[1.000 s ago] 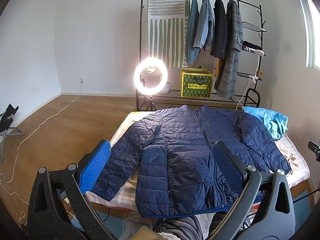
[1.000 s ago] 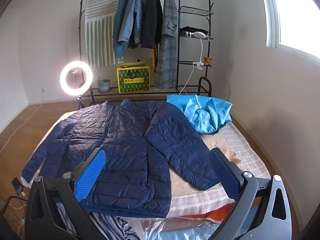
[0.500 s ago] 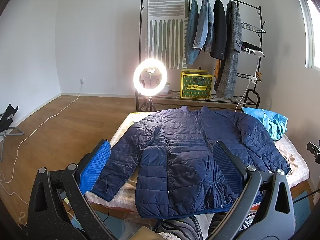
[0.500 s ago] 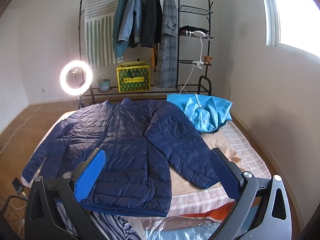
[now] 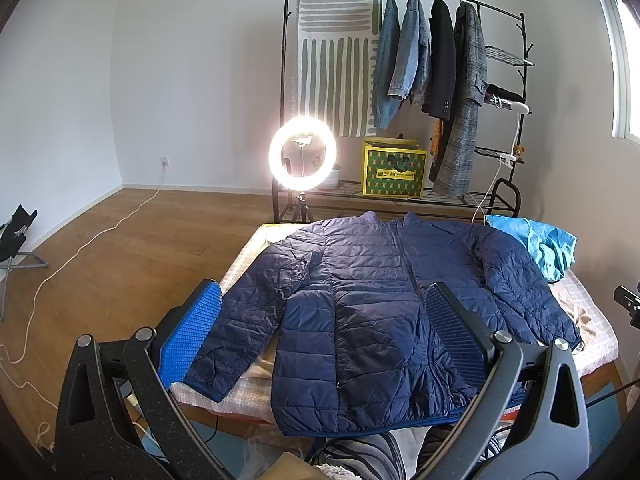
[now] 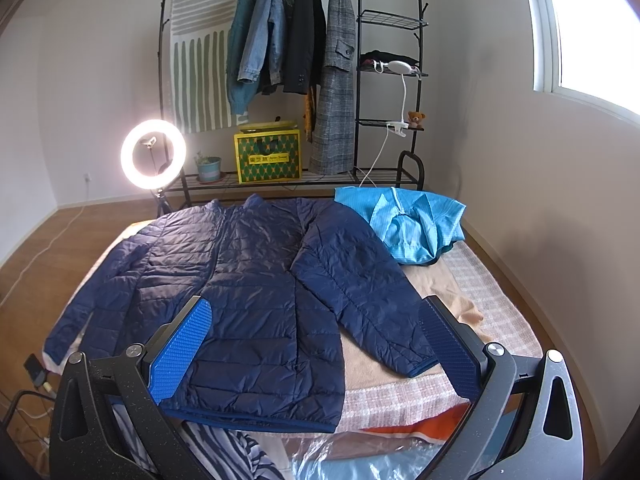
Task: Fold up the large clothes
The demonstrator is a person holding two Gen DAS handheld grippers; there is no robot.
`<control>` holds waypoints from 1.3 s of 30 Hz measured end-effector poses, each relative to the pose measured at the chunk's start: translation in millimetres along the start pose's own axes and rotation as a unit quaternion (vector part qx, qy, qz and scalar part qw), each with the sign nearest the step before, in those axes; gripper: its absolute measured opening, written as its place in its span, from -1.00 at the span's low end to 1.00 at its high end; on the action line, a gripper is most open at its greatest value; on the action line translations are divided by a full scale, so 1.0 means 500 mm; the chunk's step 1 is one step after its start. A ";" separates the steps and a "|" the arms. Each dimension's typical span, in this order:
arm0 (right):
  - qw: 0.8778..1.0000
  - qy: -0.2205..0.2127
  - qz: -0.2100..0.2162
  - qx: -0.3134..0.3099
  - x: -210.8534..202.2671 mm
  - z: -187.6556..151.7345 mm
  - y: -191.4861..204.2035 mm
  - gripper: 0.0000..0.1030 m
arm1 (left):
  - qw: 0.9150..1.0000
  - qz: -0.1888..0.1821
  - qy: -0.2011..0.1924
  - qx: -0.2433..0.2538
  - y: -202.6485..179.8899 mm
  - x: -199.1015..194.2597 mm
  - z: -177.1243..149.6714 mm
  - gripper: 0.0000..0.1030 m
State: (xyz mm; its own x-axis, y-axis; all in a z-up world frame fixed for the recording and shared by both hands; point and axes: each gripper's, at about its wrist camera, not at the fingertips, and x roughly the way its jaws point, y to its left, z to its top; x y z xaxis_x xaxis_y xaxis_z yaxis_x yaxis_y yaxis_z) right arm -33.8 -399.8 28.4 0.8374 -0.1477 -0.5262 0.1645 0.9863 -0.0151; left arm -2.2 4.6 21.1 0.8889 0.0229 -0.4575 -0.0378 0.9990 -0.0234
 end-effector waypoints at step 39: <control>0.999 0.005 0.025 -0.031 0.008 -0.022 0.028 0.99 | 0.989 0.072 0.048 -0.118 0.220 0.083 -0.129 1.00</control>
State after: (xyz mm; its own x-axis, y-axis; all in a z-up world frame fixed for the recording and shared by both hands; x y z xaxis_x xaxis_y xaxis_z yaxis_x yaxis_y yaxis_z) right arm -34.0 -385.8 17.0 0.8383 -0.0985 -0.5363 0.0902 0.9950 -0.0417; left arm 1.2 113.1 -57.7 0.8195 0.1499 -0.5532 -0.2772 0.9485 -0.1536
